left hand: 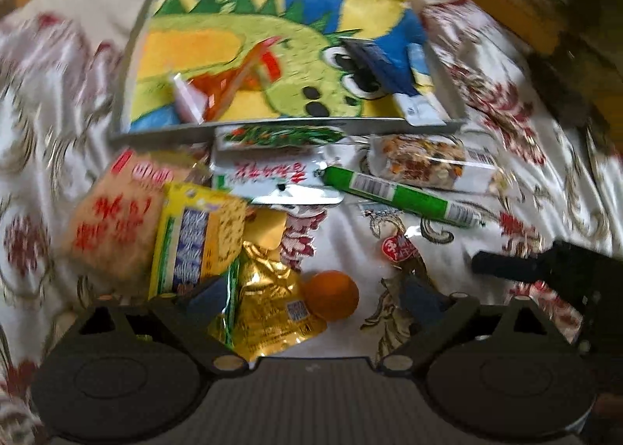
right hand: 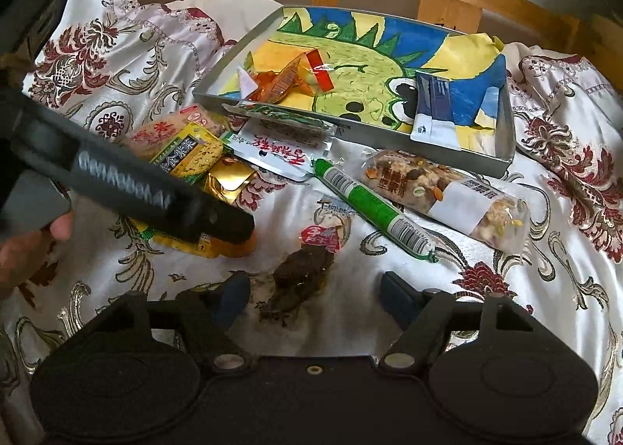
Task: Organize snacks
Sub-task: 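Grasp the brown jerky packet with the right gripper while the left gripper grasps the mandarin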
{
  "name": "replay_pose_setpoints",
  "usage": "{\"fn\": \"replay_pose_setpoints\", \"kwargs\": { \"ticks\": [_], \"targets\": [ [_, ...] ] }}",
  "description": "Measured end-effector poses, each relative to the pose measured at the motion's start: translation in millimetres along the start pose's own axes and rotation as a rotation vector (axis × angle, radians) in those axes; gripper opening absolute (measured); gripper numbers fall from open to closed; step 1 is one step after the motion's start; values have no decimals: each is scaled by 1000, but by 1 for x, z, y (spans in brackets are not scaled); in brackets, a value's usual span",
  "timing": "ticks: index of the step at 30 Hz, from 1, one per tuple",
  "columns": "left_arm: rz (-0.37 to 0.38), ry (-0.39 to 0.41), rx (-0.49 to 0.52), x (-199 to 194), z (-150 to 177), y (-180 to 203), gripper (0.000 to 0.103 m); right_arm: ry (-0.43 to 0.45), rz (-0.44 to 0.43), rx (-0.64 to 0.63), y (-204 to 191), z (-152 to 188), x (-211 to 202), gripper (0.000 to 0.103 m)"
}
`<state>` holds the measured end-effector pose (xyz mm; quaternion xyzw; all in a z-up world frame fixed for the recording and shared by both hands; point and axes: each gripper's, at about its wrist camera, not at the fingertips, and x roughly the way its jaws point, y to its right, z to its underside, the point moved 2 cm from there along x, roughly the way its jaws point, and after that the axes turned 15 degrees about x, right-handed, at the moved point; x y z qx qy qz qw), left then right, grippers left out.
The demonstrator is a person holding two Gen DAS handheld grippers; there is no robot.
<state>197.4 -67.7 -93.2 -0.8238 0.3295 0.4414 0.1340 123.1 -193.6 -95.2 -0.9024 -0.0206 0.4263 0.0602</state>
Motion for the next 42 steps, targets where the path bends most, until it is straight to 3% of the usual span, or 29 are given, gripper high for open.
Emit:
{"fn": "replay_pose_setpoints", "kwargs": {
  "ticks": [6,11,19,24,35,42],
  "targets": [
    [-4,10,123,1,5,11,76,6,2,-27,-2,1,4,62],
    [41,0,138,4,8,14,67,4,6,-37,-3,1,7,59],
    [70,-14,125,12,9,10,37,-1,1,-38,-4,1,6,59],
    [53,-39,121,11,7,12,35,-1,1,-38,-4,1,6,59],
    [28,-54,-22,9,3,-7,35,-48,-35,-15,-4,-3,25,62],
    [20,-63,-16,10,2,-5,35,-51,-24,-2,-4,-4,24,52]
  ]
}}
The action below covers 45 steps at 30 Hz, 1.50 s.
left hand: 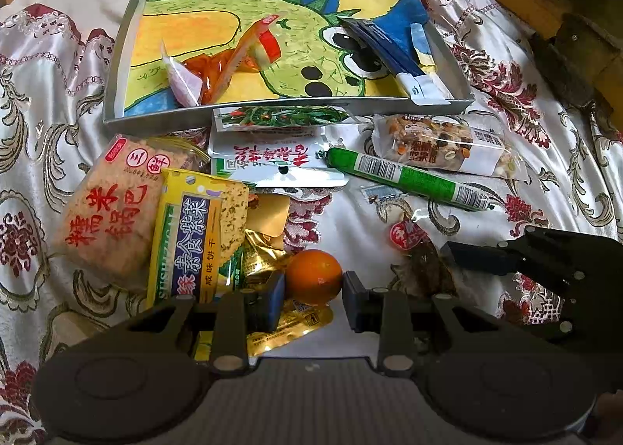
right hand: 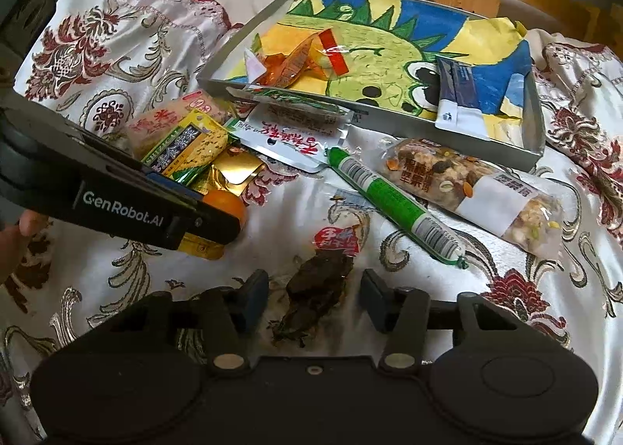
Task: Organize snacks
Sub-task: 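Grasp the brown jerky packet with the right gripper while the left gripper grasps the mandarin, then lift the jerky packet with the right gripper while the left gripper carries the mandarin to the tray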
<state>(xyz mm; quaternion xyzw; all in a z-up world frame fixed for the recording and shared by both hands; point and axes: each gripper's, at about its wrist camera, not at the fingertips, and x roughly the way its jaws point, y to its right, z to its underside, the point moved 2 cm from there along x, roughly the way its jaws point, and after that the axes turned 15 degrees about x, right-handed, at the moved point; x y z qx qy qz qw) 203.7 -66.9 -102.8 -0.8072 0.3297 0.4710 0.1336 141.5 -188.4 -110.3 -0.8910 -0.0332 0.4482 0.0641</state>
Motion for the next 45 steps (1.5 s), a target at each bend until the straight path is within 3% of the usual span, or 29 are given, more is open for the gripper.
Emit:
{"fn": "replay_pose_setpoints", "kwargs": {
  "ticks": [15,27,36,45],
  "targets": [
    [-1,-4,-17,-1,0,-2,35,42,35,-162,-16,7,-5,48],
    [2,0,-62,-6,-2,-7,34,165,132,-505,-42,27,-18,47],
    [-21,113,-59,-36,-12,-4,34,248,181,-555,-45,24,-20,47],
    [-182,285,-135,-57,-33,-22,35,421,210,-531,-41,1,-40,47]
  ]
}}
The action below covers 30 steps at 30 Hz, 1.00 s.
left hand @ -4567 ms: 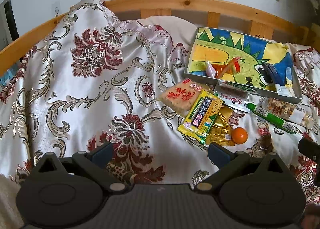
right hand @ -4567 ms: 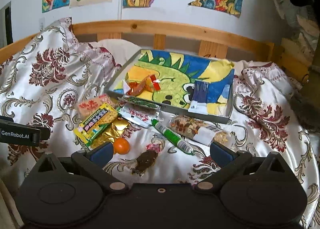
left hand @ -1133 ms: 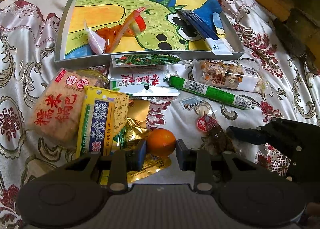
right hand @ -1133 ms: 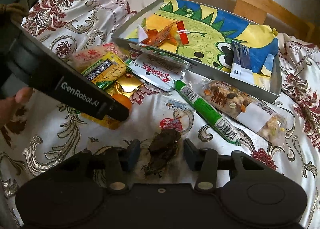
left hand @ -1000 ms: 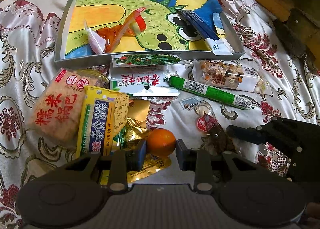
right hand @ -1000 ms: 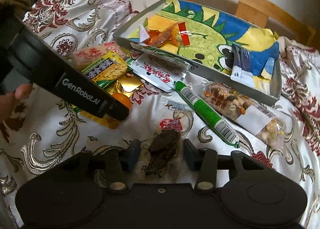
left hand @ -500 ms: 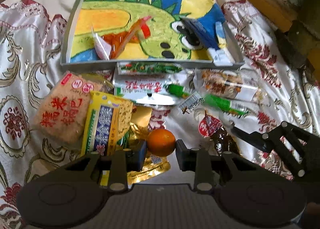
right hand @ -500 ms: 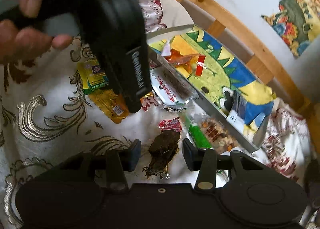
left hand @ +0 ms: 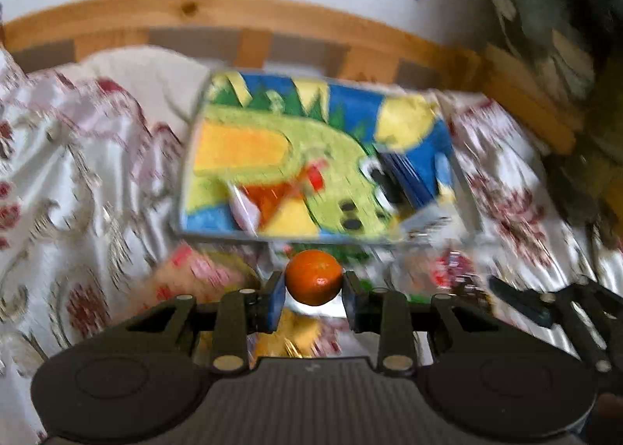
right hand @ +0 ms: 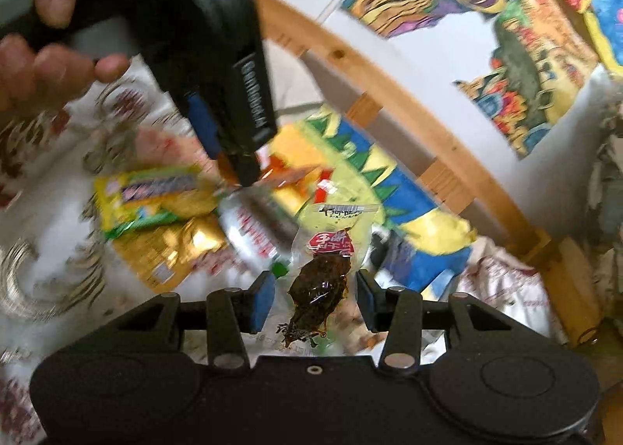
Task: Organize snacks
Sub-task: 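Lift the jerky packet with the right gripper while the left gripper carries the mandarin to the tray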
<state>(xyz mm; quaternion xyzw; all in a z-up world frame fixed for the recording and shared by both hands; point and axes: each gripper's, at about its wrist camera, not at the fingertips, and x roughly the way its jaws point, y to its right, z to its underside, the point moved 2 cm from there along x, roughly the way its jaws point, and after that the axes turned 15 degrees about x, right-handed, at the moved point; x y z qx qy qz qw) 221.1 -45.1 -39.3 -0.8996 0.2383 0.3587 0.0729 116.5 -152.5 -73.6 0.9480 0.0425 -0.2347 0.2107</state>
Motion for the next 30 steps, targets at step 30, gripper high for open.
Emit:
{"fn": "replay_pose_setpoints", "kwargs": {
  "ticks": [30],
  "targets": [
    [-266,116,-14,115,-58,-66,35,25,27,292,45,-57,169,48]
  ]
}}
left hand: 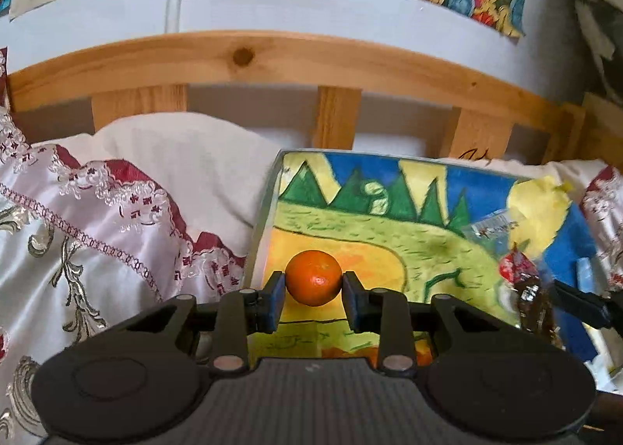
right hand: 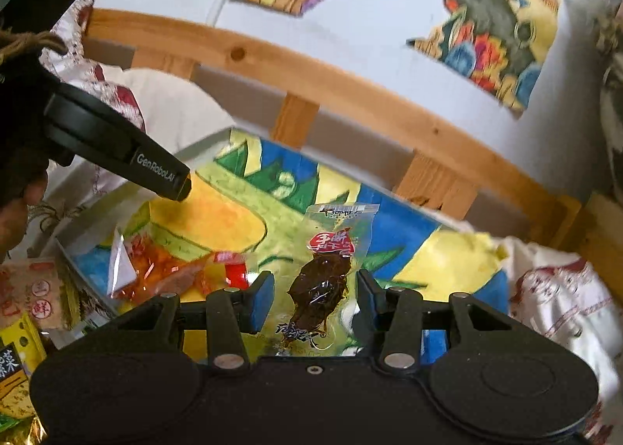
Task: Organize snacks
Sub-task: 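Lift the jerky packet with the right gripper while the left gripper carries the mandarin to the tray, then lower the jerky packet into the tray and open the right gripper while the left releases the mandarin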
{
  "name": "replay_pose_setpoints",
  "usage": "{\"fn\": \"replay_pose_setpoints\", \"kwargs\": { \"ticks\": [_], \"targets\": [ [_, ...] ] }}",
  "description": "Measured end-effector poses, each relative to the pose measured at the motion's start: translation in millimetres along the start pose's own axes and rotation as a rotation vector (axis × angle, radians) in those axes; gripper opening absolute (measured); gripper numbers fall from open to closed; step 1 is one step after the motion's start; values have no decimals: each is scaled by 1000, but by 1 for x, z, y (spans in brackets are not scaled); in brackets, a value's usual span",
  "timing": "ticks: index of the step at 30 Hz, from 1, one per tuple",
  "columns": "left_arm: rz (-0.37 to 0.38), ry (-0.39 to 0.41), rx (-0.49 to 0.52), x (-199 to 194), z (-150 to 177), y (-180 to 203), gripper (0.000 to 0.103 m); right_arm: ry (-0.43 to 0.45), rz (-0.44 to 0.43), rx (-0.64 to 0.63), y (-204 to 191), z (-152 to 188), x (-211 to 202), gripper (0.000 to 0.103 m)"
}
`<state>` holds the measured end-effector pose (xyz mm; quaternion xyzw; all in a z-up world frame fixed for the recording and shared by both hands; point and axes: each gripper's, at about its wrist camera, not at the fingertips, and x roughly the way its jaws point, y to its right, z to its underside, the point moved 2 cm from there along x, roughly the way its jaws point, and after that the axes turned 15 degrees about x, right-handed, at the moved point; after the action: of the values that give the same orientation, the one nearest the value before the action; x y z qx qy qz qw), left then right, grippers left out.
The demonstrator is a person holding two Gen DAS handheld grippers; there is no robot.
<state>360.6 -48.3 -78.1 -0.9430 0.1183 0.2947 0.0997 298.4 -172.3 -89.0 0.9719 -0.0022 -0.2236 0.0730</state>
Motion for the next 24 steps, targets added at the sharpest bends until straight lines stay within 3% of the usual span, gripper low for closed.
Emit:
{"fn": "replay_pose_setpoints", "kwargs": {
  "ticks": [11,24],
  "targets": [
    [9,-45,39,16,7,6,35,-90,3,32,1,14,17,48],
    [18,-84,54,23,10,7,35,-120,8,37,0,19,21,50]
  ]
}}
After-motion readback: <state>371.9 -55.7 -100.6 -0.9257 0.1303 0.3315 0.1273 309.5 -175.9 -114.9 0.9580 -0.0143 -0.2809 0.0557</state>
